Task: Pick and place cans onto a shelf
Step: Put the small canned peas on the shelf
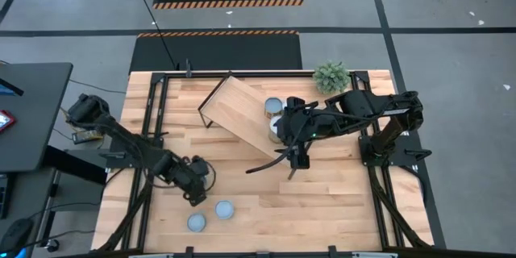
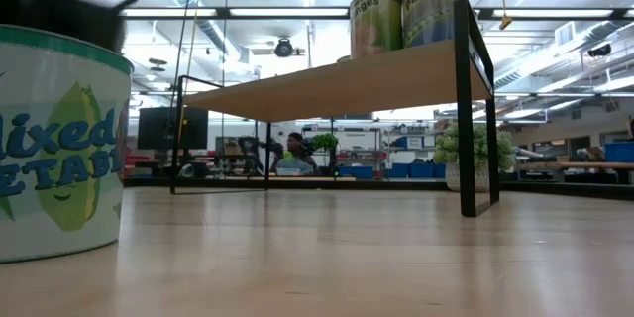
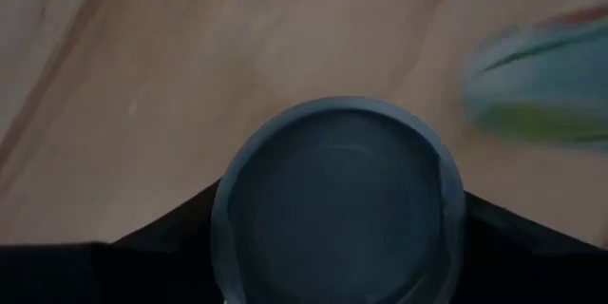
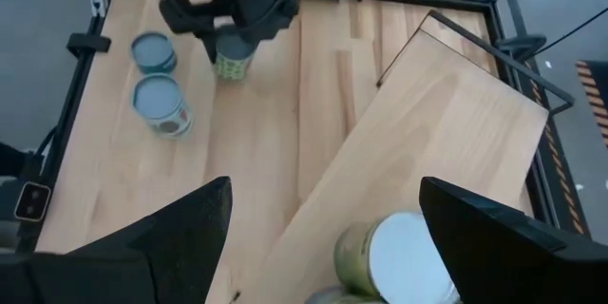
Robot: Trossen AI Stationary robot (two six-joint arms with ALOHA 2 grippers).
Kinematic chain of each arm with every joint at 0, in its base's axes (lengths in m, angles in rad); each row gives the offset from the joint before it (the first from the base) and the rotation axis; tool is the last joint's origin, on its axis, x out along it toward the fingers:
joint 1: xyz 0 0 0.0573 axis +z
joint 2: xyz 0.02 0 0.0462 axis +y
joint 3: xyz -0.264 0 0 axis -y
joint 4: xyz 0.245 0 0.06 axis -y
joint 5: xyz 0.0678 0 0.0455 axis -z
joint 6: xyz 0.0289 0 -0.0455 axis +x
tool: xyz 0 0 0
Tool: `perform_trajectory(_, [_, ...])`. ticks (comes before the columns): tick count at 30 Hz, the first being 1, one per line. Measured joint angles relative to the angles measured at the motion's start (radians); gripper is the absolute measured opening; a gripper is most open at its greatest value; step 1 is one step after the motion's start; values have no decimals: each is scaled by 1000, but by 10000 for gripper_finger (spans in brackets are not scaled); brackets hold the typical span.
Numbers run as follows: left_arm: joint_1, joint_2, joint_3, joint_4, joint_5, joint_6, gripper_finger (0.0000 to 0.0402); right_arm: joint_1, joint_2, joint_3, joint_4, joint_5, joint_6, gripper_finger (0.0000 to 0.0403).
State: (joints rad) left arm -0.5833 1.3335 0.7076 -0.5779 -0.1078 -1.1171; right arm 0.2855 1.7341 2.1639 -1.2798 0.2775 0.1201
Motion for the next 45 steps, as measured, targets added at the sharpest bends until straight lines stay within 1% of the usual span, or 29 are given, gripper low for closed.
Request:
perform_trajectory(3, [56,-25,81,-51,9,95,280,0,-9,0,-22,0,1,347])
perform_trajectory(7, [148,-24,231,-152,26,241,280,0,-11,0,-36,0,7,347])
perform_trajectory(10, [229,5,346,-211,27,344,280,2,-11,0,-35,-9,13,347])
perform_trajectory(15, [354,67,541,-312,37,471,279,23,-14,0,-40,-11,60,347])
perform_trajectory(20, [450,137,718,-371,71,571,279,89,-15,-1,-39,-11,90,347])
perform_trajectory(23, [498,175,793,-406,73,632,279,135,-15,-23,-30,-9,113,347])
perform_trajectory(26, [551,204,832,-417,72,690,279,183,-18,-73,-37,-2,162,347])
perform_trajectory(30, [617,242,845,-415,72,760,279,244,-36,-187,-18,31,223,347])
perform_trajectory(34, [666,279,845,-381,72,770,279,291,-74,-300,22,80,314,347])
perform_trajectory(39, [692,319,846,-308,99,773,279,339,-141,-395,21,126,451,347])
perform_trajectory(45, [702,364,846,-281,105,822,280,368,-219,-445,29,189,535,347])
